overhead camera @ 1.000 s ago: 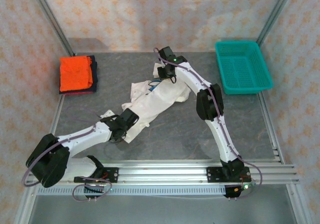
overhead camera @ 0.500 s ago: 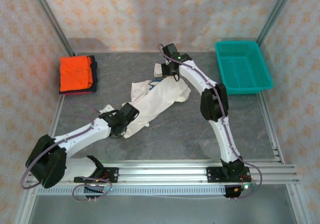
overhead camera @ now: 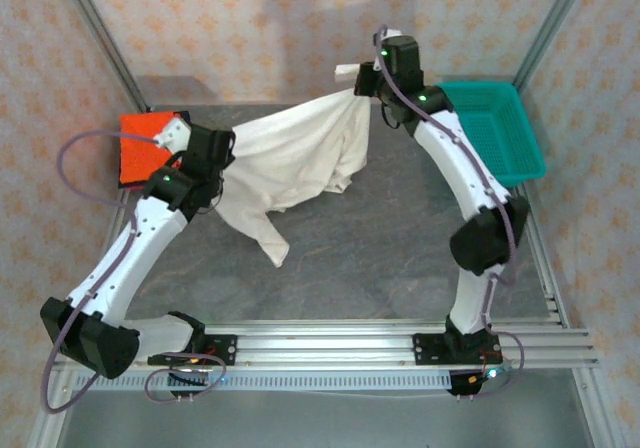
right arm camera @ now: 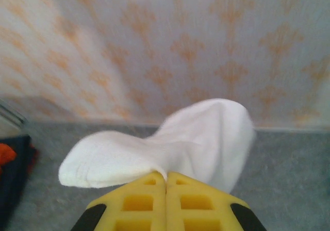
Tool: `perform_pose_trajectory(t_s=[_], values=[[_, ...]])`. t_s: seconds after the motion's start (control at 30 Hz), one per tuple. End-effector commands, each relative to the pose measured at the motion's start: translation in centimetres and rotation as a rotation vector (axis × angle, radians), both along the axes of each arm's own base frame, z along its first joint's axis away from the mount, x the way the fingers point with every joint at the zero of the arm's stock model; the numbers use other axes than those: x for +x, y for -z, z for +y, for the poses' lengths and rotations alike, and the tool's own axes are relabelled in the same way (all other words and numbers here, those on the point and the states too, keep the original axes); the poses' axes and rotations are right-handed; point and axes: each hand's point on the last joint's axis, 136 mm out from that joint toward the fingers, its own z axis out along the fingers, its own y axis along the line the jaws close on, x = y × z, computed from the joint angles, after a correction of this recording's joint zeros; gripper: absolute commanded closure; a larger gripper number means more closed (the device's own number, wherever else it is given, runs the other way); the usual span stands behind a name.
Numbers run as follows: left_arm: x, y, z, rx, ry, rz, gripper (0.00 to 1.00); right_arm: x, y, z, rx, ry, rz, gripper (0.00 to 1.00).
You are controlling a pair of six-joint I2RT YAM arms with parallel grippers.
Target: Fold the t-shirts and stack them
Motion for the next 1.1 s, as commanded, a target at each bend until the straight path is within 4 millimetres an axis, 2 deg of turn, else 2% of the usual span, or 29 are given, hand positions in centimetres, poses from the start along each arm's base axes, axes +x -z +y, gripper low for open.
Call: perform_pose_trajectory(t_s=[0.0, 0.13, 0.23, 0.3, 0.37, 0.43, 0.5, 0.63, 0.77, 0.87, 0.93, 1.0, 1.07], values=[[-1.9, -2.6, 2.3, 0.189, 0.001, 0.037, 1.00, -5.2, -8.0, -1.9, 0.097, -0.021, -0.250, 1.00], [-4.2, -3.7, 3.2, 0.205, 0.011, 0.014, 1.00, -11.8, -9.5, -4.0, 0.135, -0.054, -0.351, 1.00], [-5.4, -4.4, 2.8, 0.177, 0.066, -0.018, 1.00, -16.0, -10.7, -5.5, 0.154, -0.068, -0.403, 1.00], [-5.6, -4.7, 2.1, 0.155, 0.114, -0.035, 1.00, -17.7, -11.2, -6.3, 0.160, -0.066, -0.420, 1.00], [-5.1, -4.7, 1.7, 0.155, 0.132, -0.035, 1.00, -18.0, -11.2, -6.9, 0.146, -0.044, -0.421, 1.00], [-3.9, -4.1, 1.4, 0.174, 0.131, -0.019, 1.00, -17.1, -10.5, -7.6, 0.107, 0.009, -0.414, 1.00], [-2.2, -3.7, 1.1, 0.199, 0.130, 0.007, 1.00, -15.2, -9.3, -7.7, 0.048, 0.049, -0.396, 1.00], [2.3, -2.5, 1.2, 0.265, 0.078, 0.033, 1.00, -9.7, -6.1, -7.8, -0.029, 0.125, -0.349, 1.00], [7.4, -2.4, 1.6, 0.260, 0.046, 0.032, 1.00, -4.4, -4.8, -7.0, 0.000, 0.114, -0.344, 1.00], [11.2, -3.5, 2.1, 0.254, 0.029, 0.005, 1.00, -1.6, -5.7, -6.3, 0.026, 0.103, -0.378, 1.00], [13.0, -5.1, 2.8, 0.229, 0.021, -0.011, 1.00, -0.2, -7.1, -6.1, 0.057, 0.096, -0.405, 1.00], [14.2, -8.0, 3.3, 0.215, 0.019, -0.051, 1.00, 0.0, -9.8, -5.8, 0.090, 0.079, -0.452, 1.00], [14.5, -11.3, 3.7, 0.237, 0.021, -0.098, 1.00, -0.9, -13.3, -5.6, 0.122, 0.054, -0.522, 1.00]])
